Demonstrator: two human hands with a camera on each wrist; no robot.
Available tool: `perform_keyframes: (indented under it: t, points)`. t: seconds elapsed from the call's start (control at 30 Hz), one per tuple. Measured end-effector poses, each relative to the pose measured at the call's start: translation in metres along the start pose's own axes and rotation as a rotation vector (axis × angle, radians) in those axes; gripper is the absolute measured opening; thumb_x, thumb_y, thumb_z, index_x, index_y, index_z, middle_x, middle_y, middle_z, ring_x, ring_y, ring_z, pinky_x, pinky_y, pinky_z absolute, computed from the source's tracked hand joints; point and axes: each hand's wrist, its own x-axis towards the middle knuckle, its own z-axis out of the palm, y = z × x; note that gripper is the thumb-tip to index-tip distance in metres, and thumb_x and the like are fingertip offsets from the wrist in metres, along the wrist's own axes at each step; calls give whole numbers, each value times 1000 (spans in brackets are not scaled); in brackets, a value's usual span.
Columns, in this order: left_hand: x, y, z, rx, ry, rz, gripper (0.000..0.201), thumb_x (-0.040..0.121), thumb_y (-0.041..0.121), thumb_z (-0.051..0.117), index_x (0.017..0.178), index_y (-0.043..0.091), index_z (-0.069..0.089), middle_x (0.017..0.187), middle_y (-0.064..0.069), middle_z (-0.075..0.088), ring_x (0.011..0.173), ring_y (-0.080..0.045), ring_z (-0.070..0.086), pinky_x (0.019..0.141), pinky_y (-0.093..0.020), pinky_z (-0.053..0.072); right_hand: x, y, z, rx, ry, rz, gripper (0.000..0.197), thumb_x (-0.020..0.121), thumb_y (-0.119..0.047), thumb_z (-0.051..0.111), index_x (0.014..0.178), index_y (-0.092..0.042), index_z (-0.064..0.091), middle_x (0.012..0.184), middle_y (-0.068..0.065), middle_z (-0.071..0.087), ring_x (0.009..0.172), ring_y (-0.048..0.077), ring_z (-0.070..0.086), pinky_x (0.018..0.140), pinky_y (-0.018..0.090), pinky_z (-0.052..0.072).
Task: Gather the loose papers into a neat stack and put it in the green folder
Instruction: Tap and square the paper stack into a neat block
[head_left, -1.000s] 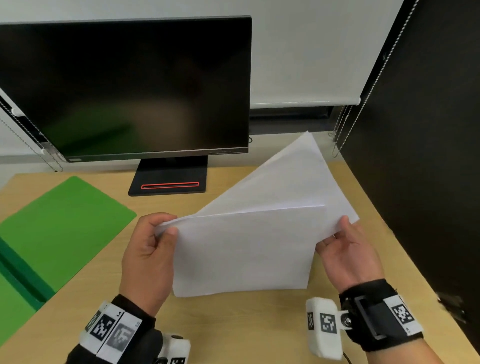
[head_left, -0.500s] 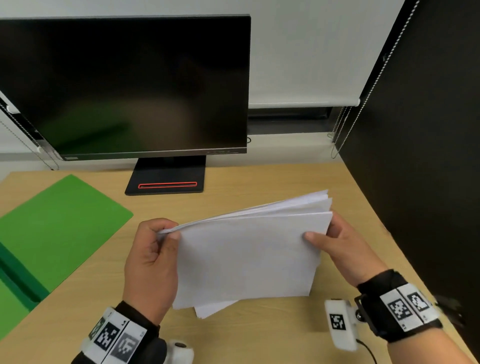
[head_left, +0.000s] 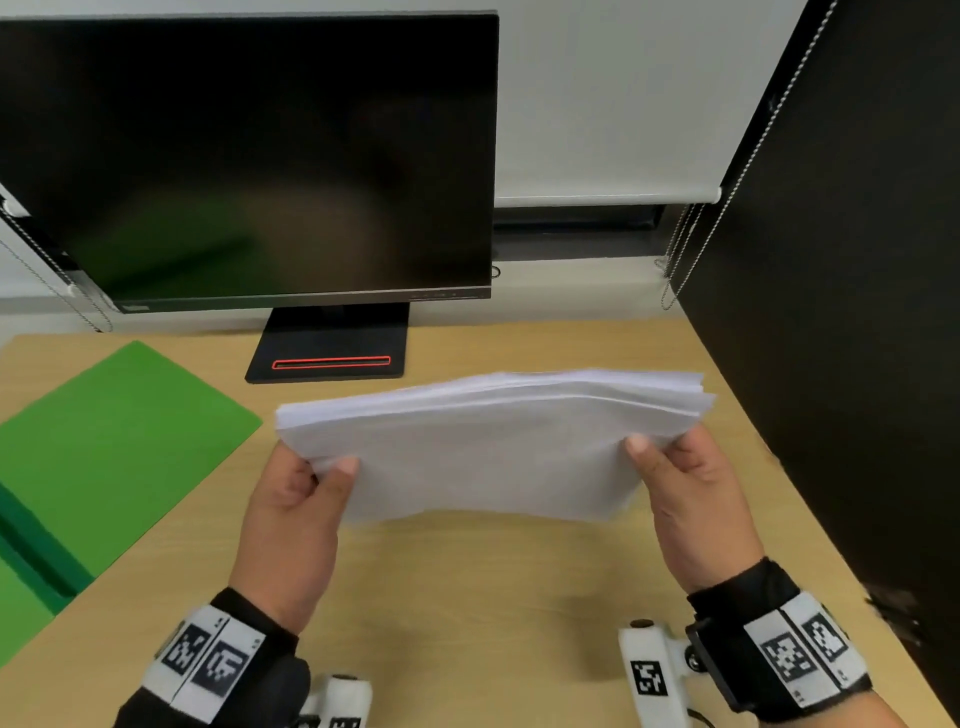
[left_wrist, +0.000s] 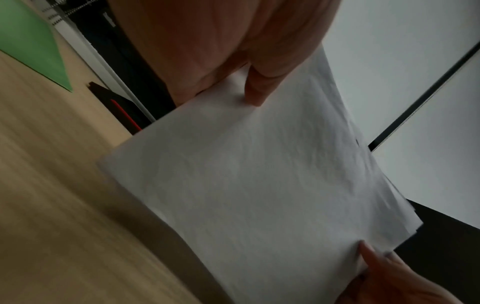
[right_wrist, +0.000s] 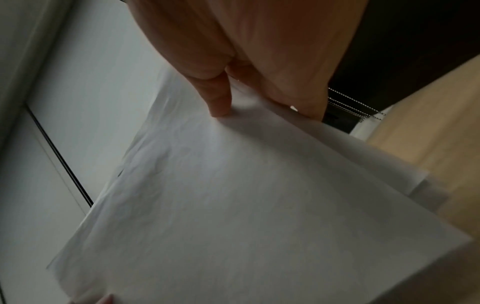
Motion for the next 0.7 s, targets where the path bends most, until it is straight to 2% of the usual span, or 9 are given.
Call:
perform_keyframes:
  t: [0.07, 0.2, 0.27, 0.37, 0.47, 0.53, 0.6, 0.67, 0.7]
  points:
    - [2, -7, 2, -19, 18, -34, 33, 96, -5, 53, 122, 14, 64, 111, 2, 75, 100, -10, 68, 85, -21, 53, -4, 5, 1, -29, 18, 40, 34, 97, 0, 53, 119, -23, 66, 113, -8, 77, 106, 8, 69, 87, 22, 56]
    - [1, -16, 5, -73, 18, -123, 52, 86, -22, 42, 111, 18, 65, 101, 3, 74, 91, -6, 67, 77, -15, 55, -13, 13, 5, -76, 17, 145, 47, 93, 14, 50, 119, -22, 63, 105, -12, 76, 104, 10, 68, 87, 29, 50]
    - [3, -18, 4, -116, 25, -140, 56, 80, -22, 40, 118, 12, 62, 104, 2, 73, 96, -10, 66, 86, -24, 54, -14, 12, 7, -81, 14, 159, 52, 90, 16, 47, 123, -22, 61, 99, -18, 75, 98, 2, 67, 86, 28, 48]
    - [5, -20, 2, -146, 80, -138, 60, 68, -7, 46, 124, 10, 62, 116, -7, 71, 113, -29, 63, 103, -47, 44, -15, 10, 10, -65, 28, 146, 57, 91, 18, 45, 130, -21, 56, 98, -22, 74, 98, 0, 67, 86, 23, 48]
    - [1, -14, 8, -159, 76, -139, 63, 63, -3, 45, 120, 14, 65, 117, -7, 71, 113, -24, 62, 103, -46, 43, -18, 8, 13, -83, 10, 118, 57, 91, 16, 47, 131, -23, 55, 109, -16, 73, 109, 9, 66, 88, 24, 49]
    - [1, -10, 10, -183, 76, -114, 61, 63, -3, 46, 120, 9, 64, 113, -9, 69, 109, -22, 61, 102, -46, 42, -19, 6, 15, -91, 47, 70, 66, 93, 13, 51, 143, -30, 44, 130, -11, 64, 118, 4, 61, 92, 21, 47]
    - [3, -7, 9, -186, 80, -83, 58, 66, -3, 47, 122, 4, 61, 113, -10, 68, 108, -22, 60, 102, -47, 41, -20, 2, 17, -153, 74, -60, 77, 95, 6, 56, 150, -41, 29, 145, -8, 53, 130, 4, 53, 97, 19, 45]
    - [3, -3, 11, -162, 89, -69, 50, 71, -1, 49, 118, 10, 63, 110, -2, 70, 105, -16, 62, 98, -42, 44, -19, -1, 17, -364, 75, -260, 79, 97, -3, 59, 154, -40, 19, 148, -2, 48, 136, 9, 47, 101, 15, 41]
    - [2, -1, 12, -141, 97, -57, 44, 75, -1, 51, 115, 16, 63, 107, 5, 71, 102, -11, 63, 94, -37, 45, -19, 0, 17, -484, 76, -364, 77, 96, -5, 59, 155, -36, 21, 148, 3, 47, 138, 11, 45, 104, 13, 39]
